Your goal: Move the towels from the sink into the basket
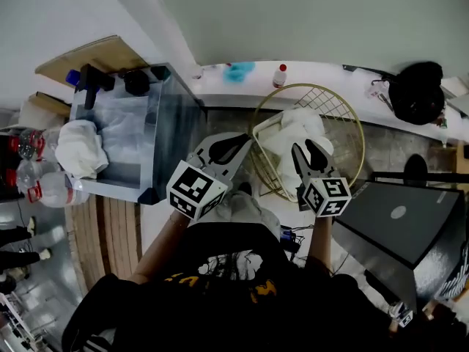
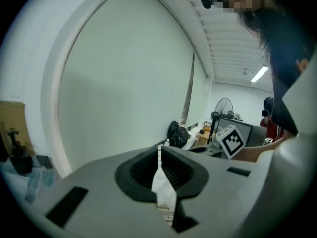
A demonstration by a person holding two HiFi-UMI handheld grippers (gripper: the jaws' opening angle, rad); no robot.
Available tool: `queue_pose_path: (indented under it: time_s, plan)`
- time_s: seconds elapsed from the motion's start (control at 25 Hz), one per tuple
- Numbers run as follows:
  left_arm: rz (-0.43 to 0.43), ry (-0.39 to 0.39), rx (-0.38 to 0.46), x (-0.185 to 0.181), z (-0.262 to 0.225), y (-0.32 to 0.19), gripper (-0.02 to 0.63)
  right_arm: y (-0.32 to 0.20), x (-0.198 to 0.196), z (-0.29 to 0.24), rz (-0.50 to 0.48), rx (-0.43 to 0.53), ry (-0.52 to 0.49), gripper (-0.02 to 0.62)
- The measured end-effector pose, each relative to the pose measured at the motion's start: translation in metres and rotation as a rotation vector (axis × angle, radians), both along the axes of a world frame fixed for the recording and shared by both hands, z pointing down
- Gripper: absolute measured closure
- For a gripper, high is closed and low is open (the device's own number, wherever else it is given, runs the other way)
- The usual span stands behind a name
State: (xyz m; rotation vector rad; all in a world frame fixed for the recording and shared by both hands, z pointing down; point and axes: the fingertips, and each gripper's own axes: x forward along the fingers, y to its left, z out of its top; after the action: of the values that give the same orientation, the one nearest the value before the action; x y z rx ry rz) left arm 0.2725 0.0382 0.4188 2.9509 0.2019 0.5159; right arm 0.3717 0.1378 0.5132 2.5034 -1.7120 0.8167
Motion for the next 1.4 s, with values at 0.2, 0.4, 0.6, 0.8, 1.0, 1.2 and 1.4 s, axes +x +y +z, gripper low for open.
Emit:
queue_pose_path:
  time_s: [0.2,0.4,0.6,0.8,1.0,1.2,1.4]
  plan:
    - [-0.135,0.040,0.000,-0.054,-0.013,-0.048,0.583,-0.081,-0.054,-0.066,-0.178,0.128,0.086,0.451]
    - [-0.278,0.078,0.003,-0.128,-0.026,-0.106,0.583,-0.160,-0.128,-0.109,-0.342,0.207,0.118,0.454]
    - [-0.423,0.110,0.016,-0.216,-0.034,-0.163,0.583,-0.239,-0.217,-0.122,-0.522,0.236,0.130,0.454]
    - [-0.551,0.119,0.026,-0.304,-0.033,-0.214,0.583,-0.312,-0.314,-0.120,-0.693,0.235,0.141,0.451]
    - [-0.704,0.112,0.013,-0.392,-0.021,-0.257,0.583,-0.378,-0.411,-0.105,-0.863,0.211,0.151,0.438]
    - [-0.821,0.099,0.000,-0.463,-0.011,-0.283,0.584,-0.441,-0.494,-0.079,-0.979,0.177,0.138,0.369]
    - [-0.931,0.083,-0.018,-0.524,0.000,-0.297,0.583,-0.514,-0.552,-0.029,-1.009,0.071,0.134,0.295]
